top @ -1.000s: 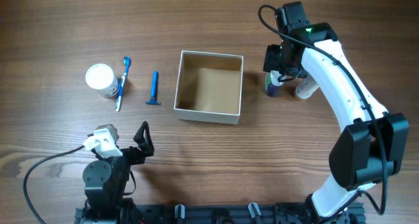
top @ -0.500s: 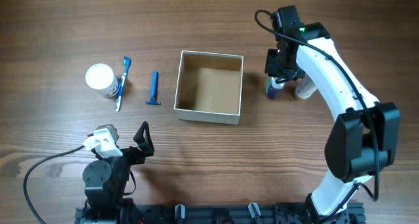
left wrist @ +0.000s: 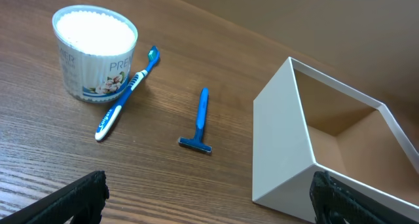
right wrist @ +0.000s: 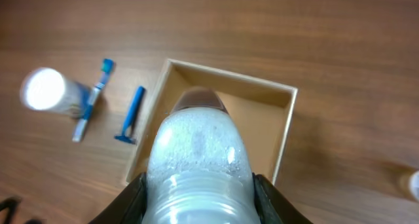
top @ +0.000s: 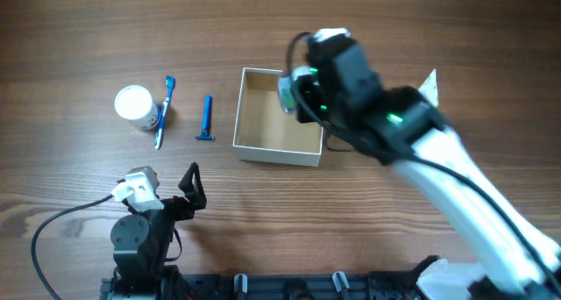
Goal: Pack container
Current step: 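Carry the soap bottle left and release it into the box, then move the right gripper back and grasp the white lotion tube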
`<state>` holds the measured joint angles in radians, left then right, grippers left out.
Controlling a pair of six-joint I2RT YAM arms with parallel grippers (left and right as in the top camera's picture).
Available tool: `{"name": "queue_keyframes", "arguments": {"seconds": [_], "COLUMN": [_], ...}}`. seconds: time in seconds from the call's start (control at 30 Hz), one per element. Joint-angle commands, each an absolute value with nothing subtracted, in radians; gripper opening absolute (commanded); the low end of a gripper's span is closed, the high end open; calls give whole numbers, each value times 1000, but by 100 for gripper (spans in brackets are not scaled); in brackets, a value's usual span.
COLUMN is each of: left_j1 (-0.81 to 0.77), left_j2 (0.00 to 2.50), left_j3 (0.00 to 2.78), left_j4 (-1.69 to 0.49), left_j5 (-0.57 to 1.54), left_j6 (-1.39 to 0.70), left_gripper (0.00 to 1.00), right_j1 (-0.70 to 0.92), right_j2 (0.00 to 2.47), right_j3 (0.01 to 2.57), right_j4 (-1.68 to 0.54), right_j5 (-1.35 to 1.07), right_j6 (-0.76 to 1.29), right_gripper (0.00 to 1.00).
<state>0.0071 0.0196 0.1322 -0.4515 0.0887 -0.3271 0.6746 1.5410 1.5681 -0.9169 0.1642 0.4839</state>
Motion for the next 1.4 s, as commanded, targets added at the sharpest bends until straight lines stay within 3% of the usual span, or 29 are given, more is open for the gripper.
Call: {"name": "queue_keyframes", "arguments": {"seconds": [0.0, 0.23, 0.27, 0.3, 0.33, 0.43, 0.63, 0.77, 0.93, 1.03, 1.17, 1.23, 1.3, 1.33, 1.37], "left_j1": [13, 13, 13, 13, 13, 13, 13, 13, 13, 13, 13, 13, 13, 13, 13], "left_j2": [14, 14, 14, 14, 14, 14, 14, 14, 14, 14, 14, 14, 14, 14, 14], "left_j3": [131, 131, 131, 131, 131, 131, 131, 131, 131, 131, 131, 131, 131, 131, 131], "left_j4": [-449, -449, -449, -449, -449, -449, -449, -449, -449, -449, -449, -449, -449, -449, -449], "left_j5": [101, 101, 101, 101, 101, 101, 101, 101, 101, 101, 101, 101, 101, 101, 101], "left_j6": [-321, -321, -321, -321, -321, -321, -321, -321, -321, -321, -321, -321, -321, -321, -321], "left_gripper": [100, 100, 100, 100, 100, 100, 100, 100, 100, 100, 100, 100, 100, 100, 100], "right_j1": [656, 537, 535, 536, 539, 539, 496, 330, 67, 52, 52, 52, 52, 52, 52], "right_j2": [1719, 1879, 1879, 1879, 1879, 1861, 1600, 1399, 1412, 1499, 1621, 1669, 1696, 1697, 1689], "right_j3": [1571, 1571, 1571, 1571, 1571, 1577, 1594, 1594, 1570, 1533, 1529, 1529, 1529, 1529, 1530], "right_j4": [-899, -848, -832, -826, -825, -858, -1006, -1076, -1136, -1152, -1126, -1135, -1134, -1133, -1127], "right_j5": [244, 221, 190, 178, 179, 179, 244, 247, 173, 179, 209, 209, 210, 210, 220], "right_j6": [556, 537, 504, 498, 497, 498, 488, 387, 330, 324, 344, 344, 343, 344, 344], "right_gripper": [26, 28, 43, 49, 60, 77, 93, 94, 89, 86, 66, 66, 47, 17, 4]}}
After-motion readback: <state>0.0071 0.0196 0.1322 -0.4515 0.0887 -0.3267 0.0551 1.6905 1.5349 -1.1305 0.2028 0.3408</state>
